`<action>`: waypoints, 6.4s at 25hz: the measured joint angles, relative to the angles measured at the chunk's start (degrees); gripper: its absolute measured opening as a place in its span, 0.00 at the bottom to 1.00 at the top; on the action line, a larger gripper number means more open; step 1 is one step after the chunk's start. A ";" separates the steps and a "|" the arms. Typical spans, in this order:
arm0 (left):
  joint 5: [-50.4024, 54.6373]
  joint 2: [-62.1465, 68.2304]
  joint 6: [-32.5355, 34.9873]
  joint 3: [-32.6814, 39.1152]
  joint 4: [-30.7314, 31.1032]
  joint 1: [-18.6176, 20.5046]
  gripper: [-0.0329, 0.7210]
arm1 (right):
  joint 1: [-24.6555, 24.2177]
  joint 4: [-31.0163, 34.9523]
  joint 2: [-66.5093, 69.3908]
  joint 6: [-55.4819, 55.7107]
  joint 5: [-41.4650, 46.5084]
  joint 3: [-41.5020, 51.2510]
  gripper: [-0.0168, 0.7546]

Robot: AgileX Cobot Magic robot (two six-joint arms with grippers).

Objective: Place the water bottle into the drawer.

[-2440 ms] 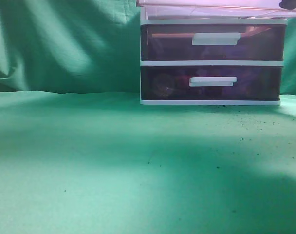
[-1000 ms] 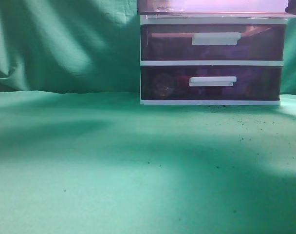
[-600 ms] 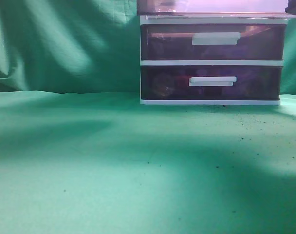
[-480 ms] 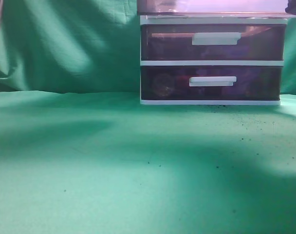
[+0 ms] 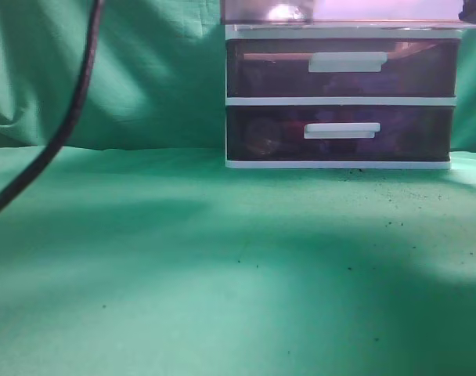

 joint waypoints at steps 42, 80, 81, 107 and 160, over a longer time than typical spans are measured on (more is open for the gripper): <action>2.34 -52.91 -5.28 63.73 0.94 10.70 0.04 | -4.96 1.68 25.05 -3.46 4.51 -35.38 0.12; 7.29 -58.12 -8.92 72.74 0.94 10.70 0.04 | -4.13 2.86 16.83 32.66 33.10 -38.07 0.73; 7.29 -58.12 -8.92 72.74 0.94 10.70 0.04 | -4.13 2.86 15.97 33.06 34.76 -38.07 0.73; -6.83 -102.63 -18.54 73.60 0.94 10.70 0.04 | -4.13 50.66 -31.04 35.87 79.70 -34.88 0.02; 14.82 -114.66 -23.96 102.99 0.29 10.70 0.04 | -4.13 57.20 -80.65 21.23 34.99 26.65 0.02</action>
